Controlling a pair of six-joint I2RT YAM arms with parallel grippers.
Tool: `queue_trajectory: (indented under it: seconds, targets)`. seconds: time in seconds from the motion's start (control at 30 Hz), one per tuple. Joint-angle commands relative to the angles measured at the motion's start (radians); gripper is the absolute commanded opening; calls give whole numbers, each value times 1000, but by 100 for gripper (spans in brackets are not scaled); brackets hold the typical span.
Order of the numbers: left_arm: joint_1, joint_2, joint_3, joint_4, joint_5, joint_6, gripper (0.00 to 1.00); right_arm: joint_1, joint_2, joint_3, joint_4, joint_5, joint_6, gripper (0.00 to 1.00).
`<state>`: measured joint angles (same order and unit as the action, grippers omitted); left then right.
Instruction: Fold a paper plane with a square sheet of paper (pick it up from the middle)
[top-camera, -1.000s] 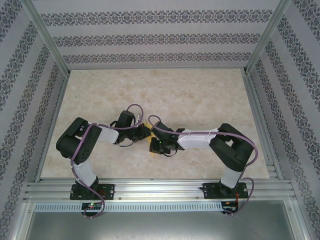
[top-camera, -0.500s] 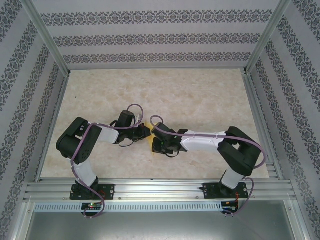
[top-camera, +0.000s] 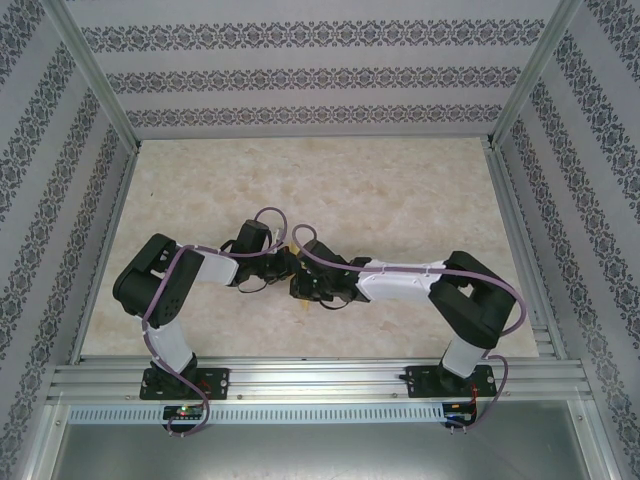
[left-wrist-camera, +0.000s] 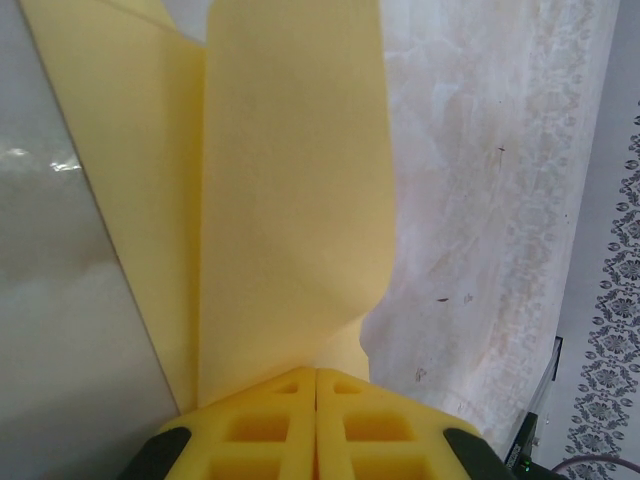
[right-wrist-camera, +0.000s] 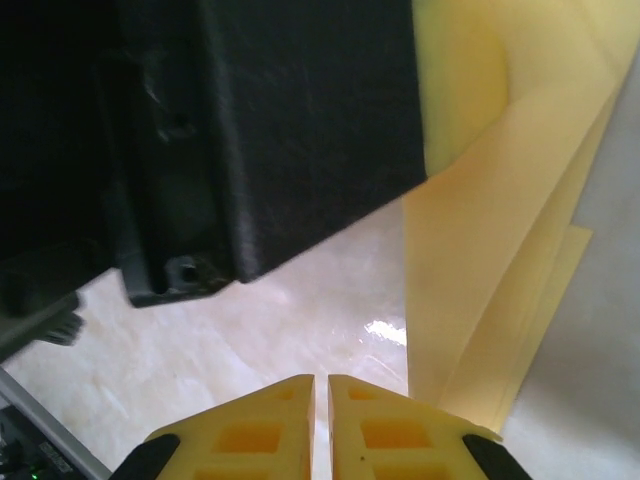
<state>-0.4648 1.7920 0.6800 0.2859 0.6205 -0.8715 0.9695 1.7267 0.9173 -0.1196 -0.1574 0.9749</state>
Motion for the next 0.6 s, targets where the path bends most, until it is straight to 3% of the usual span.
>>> queue_trajectory:
  seconds: [0.0,0.57]
  targets:
    - [-9,49,1,-81,-19,21,8,11,29,33,17,-22,11,12]
    - [-9,52,12,-105,-21,41,8,6,37,-91,12,-10,55,10]
